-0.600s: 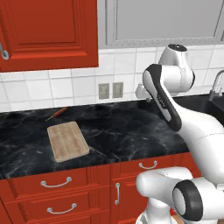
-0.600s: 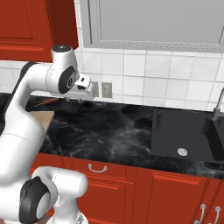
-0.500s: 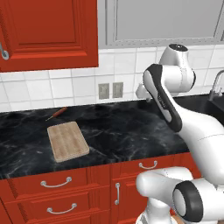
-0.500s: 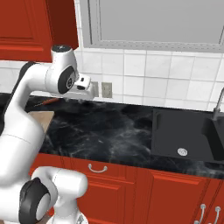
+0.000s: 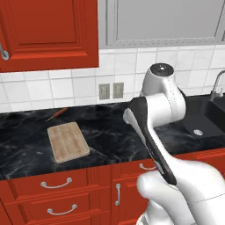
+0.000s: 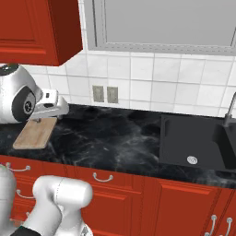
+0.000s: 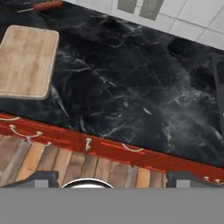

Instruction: Open the drawer on the left and place the cutting tools on the cutting board.

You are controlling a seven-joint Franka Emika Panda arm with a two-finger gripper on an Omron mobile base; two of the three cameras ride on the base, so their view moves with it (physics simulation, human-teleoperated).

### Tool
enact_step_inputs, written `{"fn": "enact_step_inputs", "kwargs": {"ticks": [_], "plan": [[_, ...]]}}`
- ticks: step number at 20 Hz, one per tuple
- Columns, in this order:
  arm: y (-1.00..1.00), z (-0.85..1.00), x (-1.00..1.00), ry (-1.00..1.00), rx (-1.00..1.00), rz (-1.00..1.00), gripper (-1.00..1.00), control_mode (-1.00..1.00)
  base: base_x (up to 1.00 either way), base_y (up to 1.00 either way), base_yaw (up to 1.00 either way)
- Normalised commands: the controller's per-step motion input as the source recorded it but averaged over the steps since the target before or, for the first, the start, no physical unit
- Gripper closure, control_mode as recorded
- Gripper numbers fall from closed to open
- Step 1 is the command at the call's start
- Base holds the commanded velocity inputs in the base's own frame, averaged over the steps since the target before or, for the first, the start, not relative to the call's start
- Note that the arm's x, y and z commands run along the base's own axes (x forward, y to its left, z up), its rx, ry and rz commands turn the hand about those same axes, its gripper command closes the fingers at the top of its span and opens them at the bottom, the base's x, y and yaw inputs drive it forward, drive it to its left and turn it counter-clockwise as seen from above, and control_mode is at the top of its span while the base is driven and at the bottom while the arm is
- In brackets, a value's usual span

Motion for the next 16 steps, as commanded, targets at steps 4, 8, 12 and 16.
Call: {"fn": "enact_step_inputs", "kwargs": {"ticks": [4, 8, 12, 16], "plan": [[1.0, -0.41, -0.83, -0.25, -0.32, 0.19, -1.0, -1.0, 0.0, 0.0, 0.0], [1.0, -0.49, -0.76, -0.17, -0.35, 0.24, -1.0, -1.0, 0.0, 0.0, 0.0], [1.0, -0.63, -0.42, -0.01, -0.45, 0.22, -1.0, -1.0, 0.0, 0.0, 0.0], [0.88, -0.74, -0.25, -0.03, -0.49, 0.16, -1.0, -1.0, 0.0, 0.0, 0.0]]}}
